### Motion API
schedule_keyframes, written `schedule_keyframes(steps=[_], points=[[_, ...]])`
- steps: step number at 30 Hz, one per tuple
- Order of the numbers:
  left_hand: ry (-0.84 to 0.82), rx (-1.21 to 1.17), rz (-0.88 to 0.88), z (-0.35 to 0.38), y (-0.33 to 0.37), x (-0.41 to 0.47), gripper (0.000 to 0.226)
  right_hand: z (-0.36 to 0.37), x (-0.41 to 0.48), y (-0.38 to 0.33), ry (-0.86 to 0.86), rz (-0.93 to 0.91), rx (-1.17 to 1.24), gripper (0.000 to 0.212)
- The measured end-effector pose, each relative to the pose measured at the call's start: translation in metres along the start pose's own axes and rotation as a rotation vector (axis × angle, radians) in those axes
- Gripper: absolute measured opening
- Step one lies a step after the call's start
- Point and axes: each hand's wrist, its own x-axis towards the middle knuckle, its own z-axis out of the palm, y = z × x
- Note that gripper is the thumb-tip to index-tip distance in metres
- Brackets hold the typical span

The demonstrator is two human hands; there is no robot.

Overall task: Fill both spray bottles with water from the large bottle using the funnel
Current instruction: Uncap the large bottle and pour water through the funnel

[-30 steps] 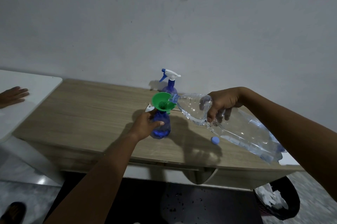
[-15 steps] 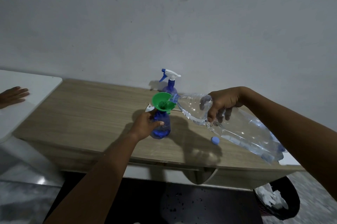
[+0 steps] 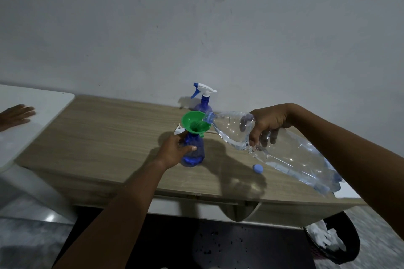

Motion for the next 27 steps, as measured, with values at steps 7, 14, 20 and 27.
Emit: schedule_keyframes(steps=[7, 14, 20, 27], points=[[-0.003, -0.029, -0.014, -0.0002, 0.0008, -0.0004, 0.042, -0.0001, -0.0015, -0.001, -0.007, -0.003, -0.002, 0.062], [0.006, -0.013, 0.001, 0.0008, 0.0033, -0.0015, 0.042, 0.0003, -0.0022, -0.0008, -0.015, -0.011, -0.001, 0.081], [-0.004, -0.027, 0.002, 0.0008, 0.0038, -0.0021, 0.042, 0.0007, -0.002, 0.0009, -0.001, -0.004, -0.002, 0.057], [0.006, -0.034, 0.016, 0.0009, 0.0044, -0.003, 0.042, 0.0017, -0.0049, -0.0016, -0.001, -0.008, -0.003, 0.077]])
